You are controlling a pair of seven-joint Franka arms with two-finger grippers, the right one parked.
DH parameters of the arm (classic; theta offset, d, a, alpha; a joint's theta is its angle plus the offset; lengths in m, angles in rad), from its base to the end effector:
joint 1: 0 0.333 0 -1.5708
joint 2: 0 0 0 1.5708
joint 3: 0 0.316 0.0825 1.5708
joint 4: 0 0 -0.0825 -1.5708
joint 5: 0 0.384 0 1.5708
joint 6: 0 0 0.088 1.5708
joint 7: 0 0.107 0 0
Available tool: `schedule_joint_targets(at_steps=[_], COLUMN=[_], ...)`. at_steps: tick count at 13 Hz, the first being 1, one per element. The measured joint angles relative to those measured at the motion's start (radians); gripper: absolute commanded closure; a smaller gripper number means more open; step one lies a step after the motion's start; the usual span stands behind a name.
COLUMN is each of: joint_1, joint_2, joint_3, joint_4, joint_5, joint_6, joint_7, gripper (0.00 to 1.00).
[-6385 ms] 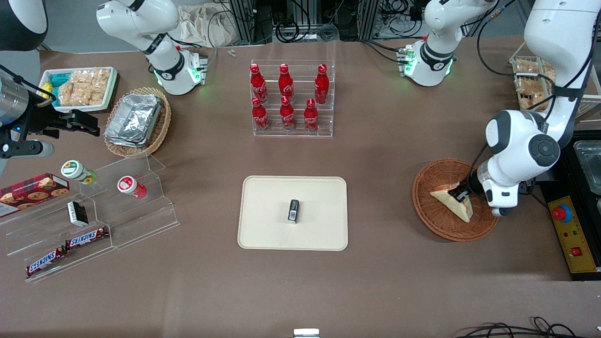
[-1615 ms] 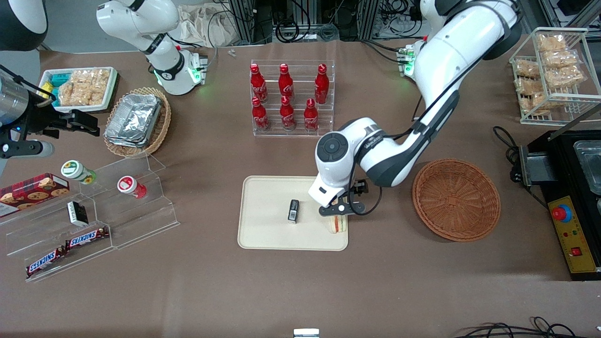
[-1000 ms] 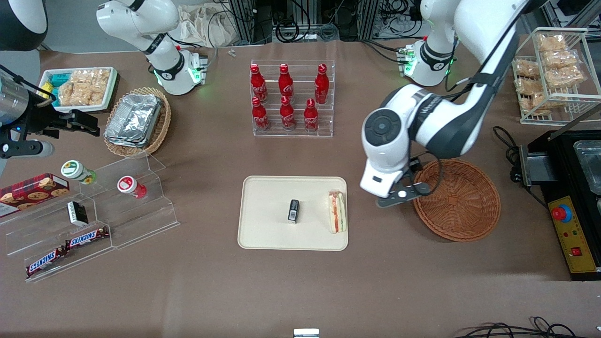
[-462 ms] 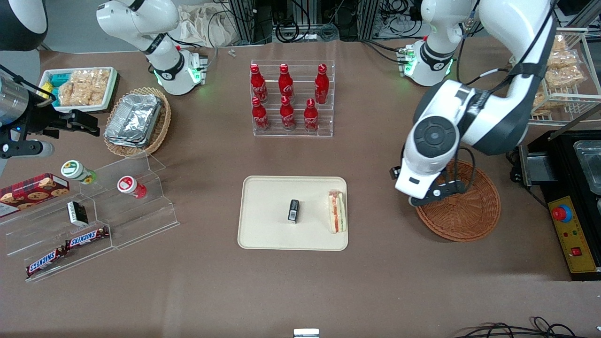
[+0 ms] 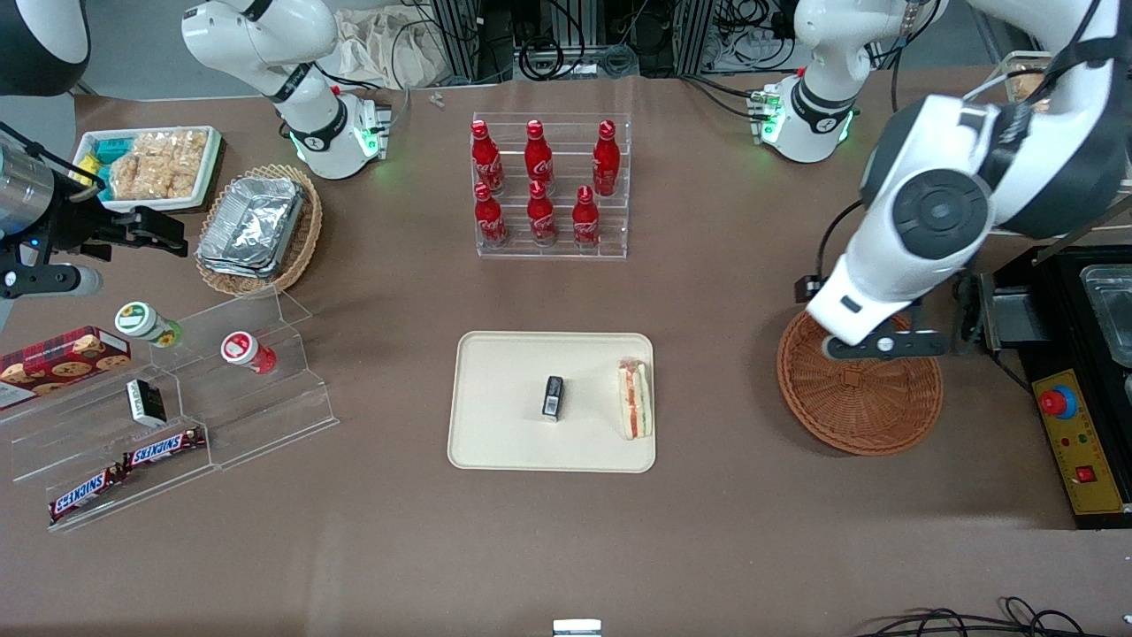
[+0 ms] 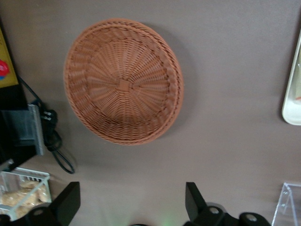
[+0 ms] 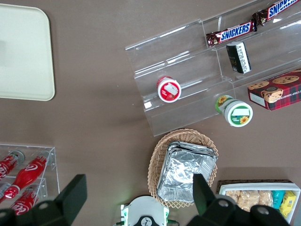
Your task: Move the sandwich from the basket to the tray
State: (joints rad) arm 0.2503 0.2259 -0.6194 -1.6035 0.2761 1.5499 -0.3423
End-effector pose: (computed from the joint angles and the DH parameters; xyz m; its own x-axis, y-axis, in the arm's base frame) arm 0.5738 -0.1587 0.5000 0.9840 -0.0380 -0.1741 -0.0747 -0.9750 -0.2094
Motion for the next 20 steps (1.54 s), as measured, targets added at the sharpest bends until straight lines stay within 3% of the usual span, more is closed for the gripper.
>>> schedule_joint_targets(at_steps=[9, 15, 17, 20], joint_1=[0.156, 0.156, 0.129, -0.028], joint_2=[-0.031, -0.031, -0.031, -0.044], joint_3=[0.002, 0.014, 0.069, 0.280], joint_4=[0.108, 0.108, 0.108, 0.108], joint_5=[-0.058, -0.061, -0.065, -0.120], joint_6=[-0.077, -0.095, -0.096, -0.096], joint_7=[0.105, 0.105, 0.114, 0.162], gripper=[0.00, 0.00, 0.00, 0.00])
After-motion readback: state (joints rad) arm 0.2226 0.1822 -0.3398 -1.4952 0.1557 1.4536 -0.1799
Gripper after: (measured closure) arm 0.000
